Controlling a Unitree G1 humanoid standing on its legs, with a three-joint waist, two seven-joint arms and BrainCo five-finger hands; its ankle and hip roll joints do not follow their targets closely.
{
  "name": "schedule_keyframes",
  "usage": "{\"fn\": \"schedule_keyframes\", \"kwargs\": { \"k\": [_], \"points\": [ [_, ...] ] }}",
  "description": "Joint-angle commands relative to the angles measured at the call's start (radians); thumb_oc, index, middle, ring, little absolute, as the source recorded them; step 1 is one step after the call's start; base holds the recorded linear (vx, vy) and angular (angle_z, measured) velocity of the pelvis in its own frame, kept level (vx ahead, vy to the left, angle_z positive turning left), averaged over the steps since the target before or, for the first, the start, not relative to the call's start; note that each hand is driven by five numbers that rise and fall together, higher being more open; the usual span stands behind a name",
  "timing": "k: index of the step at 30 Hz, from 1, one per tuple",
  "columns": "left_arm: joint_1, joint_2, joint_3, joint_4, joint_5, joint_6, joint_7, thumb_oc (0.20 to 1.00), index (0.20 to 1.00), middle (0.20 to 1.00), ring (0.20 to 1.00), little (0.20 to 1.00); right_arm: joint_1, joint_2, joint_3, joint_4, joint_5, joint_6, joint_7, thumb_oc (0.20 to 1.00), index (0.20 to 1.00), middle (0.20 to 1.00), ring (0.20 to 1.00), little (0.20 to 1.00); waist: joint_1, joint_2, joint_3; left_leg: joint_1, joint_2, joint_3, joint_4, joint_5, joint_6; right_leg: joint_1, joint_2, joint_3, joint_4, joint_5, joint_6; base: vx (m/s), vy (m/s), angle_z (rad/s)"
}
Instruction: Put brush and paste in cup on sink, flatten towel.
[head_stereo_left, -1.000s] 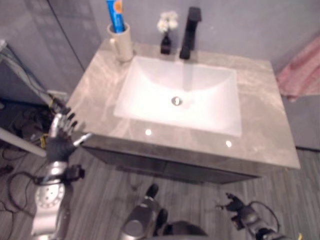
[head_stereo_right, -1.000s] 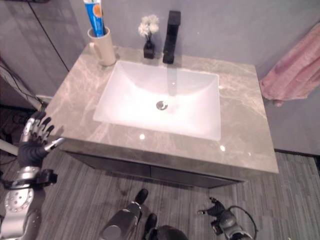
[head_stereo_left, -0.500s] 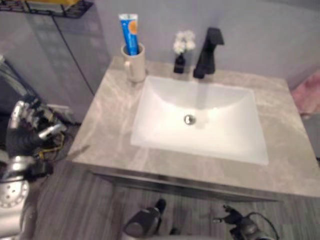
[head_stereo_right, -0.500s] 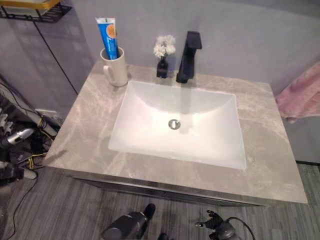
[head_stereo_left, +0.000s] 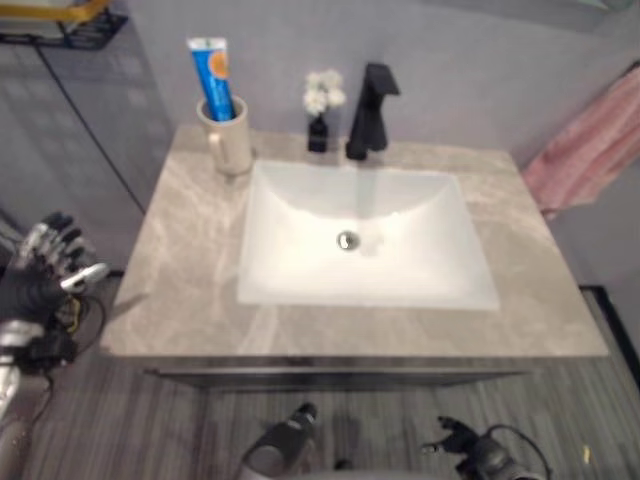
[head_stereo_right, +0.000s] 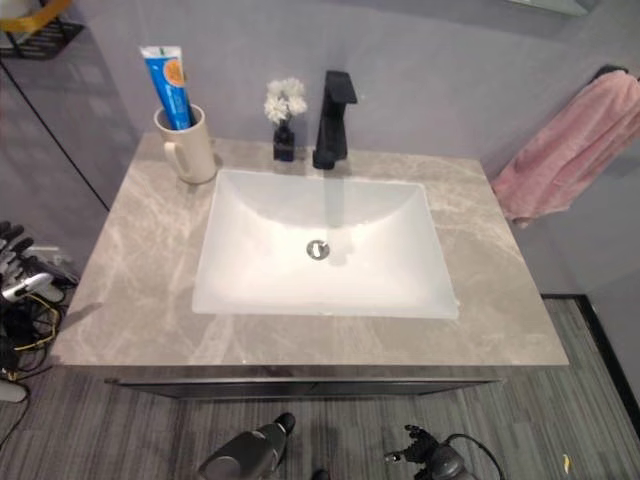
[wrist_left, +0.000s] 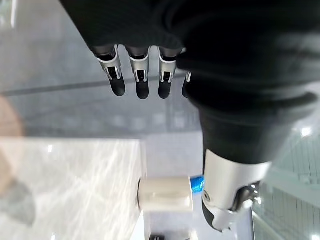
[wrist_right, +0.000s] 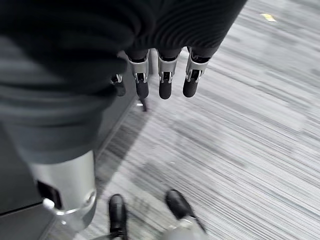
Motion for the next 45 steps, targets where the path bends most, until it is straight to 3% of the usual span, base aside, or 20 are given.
{"fn": "schedule_keyframes", "kwargs": {
  "k": [1, 2, 4, 5, 6, 10, 14, 20, 21, 23, 26, 36, 45],
  "points": [
    [-0.031, 0.040, 0.045, -0.035, -0.005, -0.040, -0.006, 1.000, 1.000, 1.000, 1.000, 1.000, -0.018, -0.060, 0.003, -0.007, -0.026, -0.011, -0.006, 1.000, 1.000, 1.000, 1.000, 1.000, -0.033, 0.018, 0.013, 0.022, 0.125, -0.063, -0.225, 0.114, 0.027, 0.031, 0.010, -0.103, -0.005, -0.035, -0.004, -0.03, -0.122, 0.25],
    [-0.032, 0.040, 0.044, -0.034, -0.005, -0.041, -0.006, 1.000, 1.000, 1.000, 1.000, 1.000, -0.018, -0.060, 0.003, -0.006, -0.026, -0.011, -0.006, 1.000, 1.000, 1.000, 1.000, 1.000, -0.036, 0.018, 0.012, 0.024, 0.126, -0.066, -0.235, 0.121, 0.026, 0.030, 0.010, -0.106, -0.004, -0.035, -0.004, -0.08, -0.106, 0.63],
    [-0.105, 0.037, -0.033, 0.007, -0.010, -0.043, 0.000, 1.000, 1.000, 1.000, 1.000, 1.000, -0.015, -0.066, -0.021, -0.007, -0.004, -0.010, -0.022, 1.000, 1.000, 1.000, 1.000, 1.000, -0.071, 0.039, 0.003, 0.032, 0.168, -0.031, -0.348, 0.195, -0.005, 0.002, 0.020, -0.144, -0.002, -0.040, -0.014, -0.13, -0.145, 0.87],
    [-0.108, 0.037, -0.035, 0.008, -0.010, -0.044, 0.000, 1.000, 1.000, 1.000, 1.000, 1.000, -0.015, -0.067, -0.022, -0.008, -0.004, -0.010, -0.021, 1.000, 1.000, 1.000, 1.000, 1.000, -0.074, 0.041, 0.000, 0.029, 0.168, -0.036, -0.351, 0.199, -0.006, -0.001, 0.020, -0.149, -0.001, -0.039, -0.014, -0.18, -0.120, 0.78],
    [-0.171, 0.028, -0.086, 0.041, 0.001, -0.032, -0.009, 1.000, 1.000, 1.000, 1.000, 1.000, -0.004, -0.091, -0.031, -0.010, -0.013, -0.014, -0.021, 1.000, 1.000, 1.000, 1.000, 1.000, -0.111, 0.065, 0.001, 0.006, 0.194, 0.065, -0.369, 0.207, -0.005, 0.002, 0.012, -0.196, -0.011, -0.041, -0.022, -0.12, -0.039, 0.62],
    [-0.187, 0.045, -0.127, 0.078, -0.013, -0.014, -0.044, 1.000, 1.000, 1.000, 1.000, 1.000, -0.001, -0.118, -0.071, -0.004, -0.002, -0.010, -0.022, 1.000, 1.000, 1.000, 1.000, 1.000, -0.131, 0.096, -0.017, 0.029, 0.207, 0.074, -0.402, 0.226, -0.012, 0.032, 0.005, -0.219, -0.025, -0.042, -0.023, -0.05, -0.035, 0.53],
    [-0.211, 0.057, -0.161, 0.118, -0.027, -0.005, -0.048, 1.000, 1.000, 1.000, 1.000, 1.000, 0.006, -0.119, -0.097, 0.019, 0.001, -0.005, -0.026, 1.000, 1.000, 1.000, 1.000, 1.000, -0.153, 0.112, -0.053, 0.031, 0.203, 0.077, -0.411, 0.222, -0.017, 0.063, 0.000, -0.233, -0.061, -0.039, -0.019, 0.03, 0.005, 0.06],
    [-0.254, 0.097, -0.147, 0.208, -0.001, -0.011, -0.009, 1.000, 1.000, 1.000, 1.000, 1.000, 0.034, -0.099, -0.084, 0.011, 0.004, -0.001, -0.014, 1.000, 1.000, 1.000, 1.000, 1.000, -0.158, 0.101, -0.072, 0.049, 0.204, 0.112, -0.417, 0.200, -0.004, 0.095, -0.019, -0.192, -0.129, -0.005, 0.006, 0.09, 0.083, -0.13],
    [-0.260, 0.103, -0.141, 0.223, 0.010, -0.011, -0.001, 0.918, 0.918, 0.918, 0.918, 0.918, 0.040, -0.095, -0.085, 0.011, 0.006, 0.002, -0.012, 1.000, 1.000, 1.000, 1.000, 1.000, -0.159, 0.097, -0.075, 0.048, 0.203, 0.115, -0.418, 0.197, -0.002, 0.100, -0.023, -0.188, -0.142, 0.003, 0.010, 0.07, 0.062, -0.29],
    [-0.278, 0.132, -0.132, 0.260, 0.045, -0.013, 0.008, 0.200, 0.200, 0.200, 0.200, 0.200, 0.052, -0.089, -0.085, 0.010, 0.009, 0.003, -0.008, 1.000, 1.000, 1.000, 1.000, 1.000, -0.163, 0.087, -0.079, 0.046, 0.200, 0.127, -0.420, 0.190, 0.002, 0.103, -0.030, -0.178, -0.163, 0.019, 0.021, 0.11, 0.119, -0.23],
    [-0.316, 0.160, -0.127, 0.312, 0.075, -0.019, 0.035, 0.200, 0.200, 0.200, 0.200, 0.200, 0.060, -0.086, -0.081, 0.007, 0.010, 0.005, -0.005, 1.000, 1.000, 1.000, 1.000, 1.000, -0.164, 0.073, -0.079, 0.039, 0.199, 0.145, -0.412, 0.178, 0.009, 0.097, -0.039, -0.163, -0.172, 0.030, 0.030, 0.08, 0.108, -0.15],
    [-0.532, 0.292, -0.199, 0.546, 0.091, -0.014, 0.068, 0.200, 0.200, 0.200, 0.200, 0.200, 0.027, -0.078, -0.028, -0.072, 0.039, 0.009, 0.014, 1.000, 1.000, 1.000, 1.000, 1.000, -0.177, -0.023, -0.042, -0.008, 0.207, 0.232, -0.300, 0.096, 0.048, 0.035, -0.065, -0.064, -0.162, 0.096, 0.070, 0.06, 0.108, -0.31],
    [-0.736, 0.309, -0.320, 0.655, 0.084, -0.024, 0.111, 0.200, 0.200, 0.200, 0.200, 0.200, -0.007, -0.073, 0.017, -0.121, 0.062, -0.004, 0.015, 1.000, 1.000, 1.000, 1.000, 1.000, -0.185, -0.059, 0.002, -0.067, 0.217, 0.261, -0.205, 0.048, 0.060, -0.016, -0.061, -0.021, -0.157, 0.140, 0.084, 0.00, 0.075, -0.25]
  ]
}}
